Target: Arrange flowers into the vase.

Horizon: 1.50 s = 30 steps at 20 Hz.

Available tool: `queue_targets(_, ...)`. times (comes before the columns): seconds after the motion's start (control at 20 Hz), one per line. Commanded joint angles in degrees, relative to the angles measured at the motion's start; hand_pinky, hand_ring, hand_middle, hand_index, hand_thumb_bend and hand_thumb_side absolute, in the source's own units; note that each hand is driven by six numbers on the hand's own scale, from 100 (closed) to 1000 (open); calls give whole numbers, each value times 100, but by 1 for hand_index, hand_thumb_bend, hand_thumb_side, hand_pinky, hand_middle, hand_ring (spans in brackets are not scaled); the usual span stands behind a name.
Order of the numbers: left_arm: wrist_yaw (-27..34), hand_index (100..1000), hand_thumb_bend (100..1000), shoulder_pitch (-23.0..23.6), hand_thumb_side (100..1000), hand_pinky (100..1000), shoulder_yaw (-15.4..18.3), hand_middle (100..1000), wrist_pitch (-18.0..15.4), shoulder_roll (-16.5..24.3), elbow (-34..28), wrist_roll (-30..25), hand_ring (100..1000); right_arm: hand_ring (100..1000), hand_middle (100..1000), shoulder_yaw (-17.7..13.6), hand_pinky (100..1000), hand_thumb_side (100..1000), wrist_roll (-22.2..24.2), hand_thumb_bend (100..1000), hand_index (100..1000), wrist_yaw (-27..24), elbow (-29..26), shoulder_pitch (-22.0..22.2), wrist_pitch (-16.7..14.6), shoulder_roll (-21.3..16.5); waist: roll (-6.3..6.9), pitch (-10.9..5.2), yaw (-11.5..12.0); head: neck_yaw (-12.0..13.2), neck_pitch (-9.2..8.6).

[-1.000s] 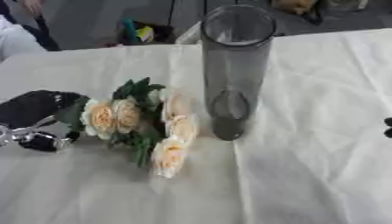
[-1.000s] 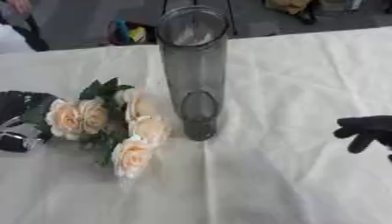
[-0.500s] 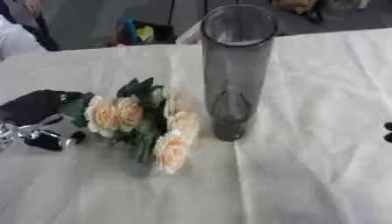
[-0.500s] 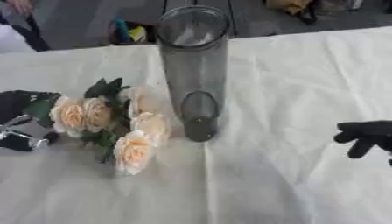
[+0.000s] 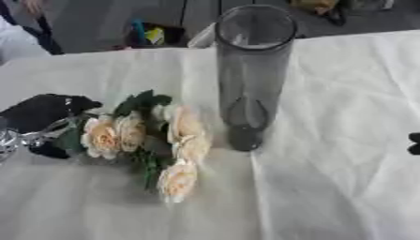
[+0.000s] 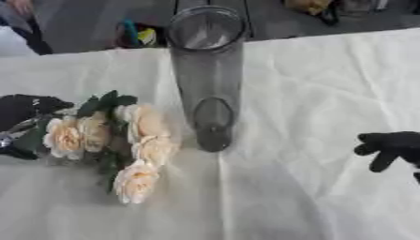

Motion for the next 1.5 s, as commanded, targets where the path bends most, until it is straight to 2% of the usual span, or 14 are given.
queue_targets(0.05, 187, 996, 301, -101, 417, 659, 77, 824, 101, 164, -111, 16, 748, 700, 521, -13, 836, 1000, 10, 100, 821, 28, -108, -31, 2, -50, 71, -18, 2, 12, -40)
queue_targets(0.2, 267, 1000, 338, -132, 445, 704, 75, 873, 155, 190, -143, -66, 797, 700, 521, -13, 837, 1000, 16, 100, 822, 22, -108, -28, 1, -50, 67, -15, 3, 15, -25)
queue_targets(0.45, 450, 1000, 272, -224, 446, 682, 105, 844, 239, 180, -199, -230, 786, 701, 520, -3, 838, 1000, 40, 100, 822, 27, -108, -29, 9, -42, 68, -1, -2, 22, -14)
queue_targets(0.8, 471, 990, 298, -337, 412, 656, 25, 826, 158, 191, -94, -689, 771, 701, 520, 11, 840, 1000, 75, 100, 822, 36, -108, -42, 16, -27, 76, 30, -37, 51, -20)
queue_targets(1.05, 456, 919, 205, -433, 322, 620, 20, 766, 46, 145, 12, -1064, 717, 701, 519, 24, 842, 1000, 102, 100, 823, 52, -108, -41, 39, -13, 86, 40, -50, 72, -30)
queue_targets(1.2, 567, 885, 137, -465, 287, 598, 56, 739, 45, 124, -40, -1056, 684, 701, 519, 34, 843, 1000, 121, 100, 823, 56, -108, -44, 54, -3, 87, 46, -53, 72, -41)
queue_targets(1.5, 699, 813, 100, -496, 277, 542, 16, 661, 26, 78, 4, -947, 612, 702, 519, 33, 843, 1000, 133, 100, 824, 48, -108, -57, 64, 8, 92, 59, -69, 88, -50)
